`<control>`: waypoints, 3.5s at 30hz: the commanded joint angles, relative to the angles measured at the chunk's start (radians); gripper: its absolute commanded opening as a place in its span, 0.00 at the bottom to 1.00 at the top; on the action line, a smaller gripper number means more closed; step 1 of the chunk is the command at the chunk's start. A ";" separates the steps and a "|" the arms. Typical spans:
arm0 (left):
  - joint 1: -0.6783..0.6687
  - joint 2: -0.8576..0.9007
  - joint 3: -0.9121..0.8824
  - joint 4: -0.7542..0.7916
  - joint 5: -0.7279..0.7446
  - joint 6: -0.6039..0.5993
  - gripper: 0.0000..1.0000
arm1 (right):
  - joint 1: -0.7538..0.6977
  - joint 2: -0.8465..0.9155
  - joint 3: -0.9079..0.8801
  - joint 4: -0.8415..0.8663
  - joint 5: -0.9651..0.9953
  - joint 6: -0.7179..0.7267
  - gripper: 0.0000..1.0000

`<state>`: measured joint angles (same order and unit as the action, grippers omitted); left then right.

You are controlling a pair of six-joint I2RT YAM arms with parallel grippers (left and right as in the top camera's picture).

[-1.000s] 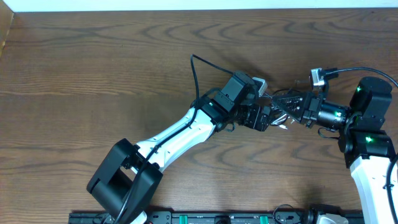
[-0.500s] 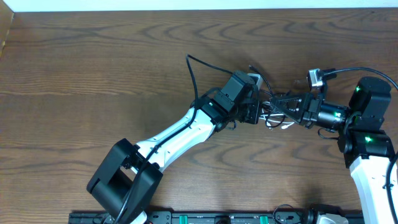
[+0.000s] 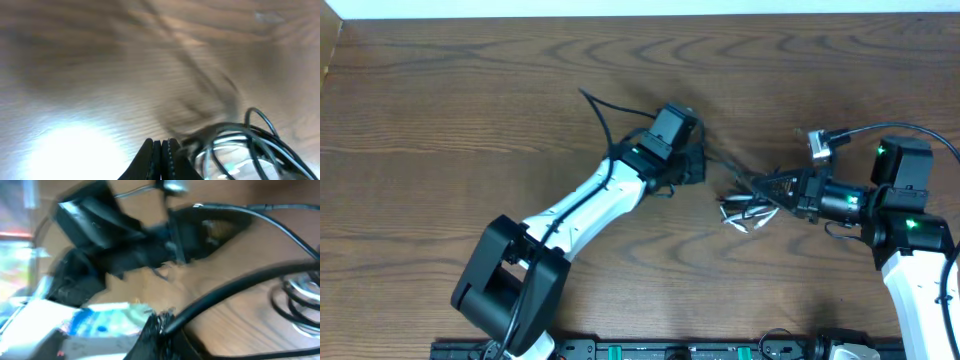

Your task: Untangle cables

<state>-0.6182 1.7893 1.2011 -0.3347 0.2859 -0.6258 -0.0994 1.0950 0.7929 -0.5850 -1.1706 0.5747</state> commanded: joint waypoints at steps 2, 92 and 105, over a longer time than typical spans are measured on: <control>0.047 -0.003 -0.006 -0.084 -0.007 -0.006 0.08 | 0.003 -0.002 0.009 -0.135 0.200 -0.176 0.01; 0.064 0.170 0.105 -0.252 -0.040 0.166 0.15 | 0.527 0.705 0.459 -0.573 1.071 -0.193 0.66; 0.068 0.231 0.103 -0.217 -0.128 0.157 0.15 | 0.552 0.705 0.248 -0.407 1.065 -0.118 0.68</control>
<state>-0.5575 1.9976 1.2995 -0.5457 0.2489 -0.4530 0.4450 1.7874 1.0855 -1.0142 -0.1188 0.4259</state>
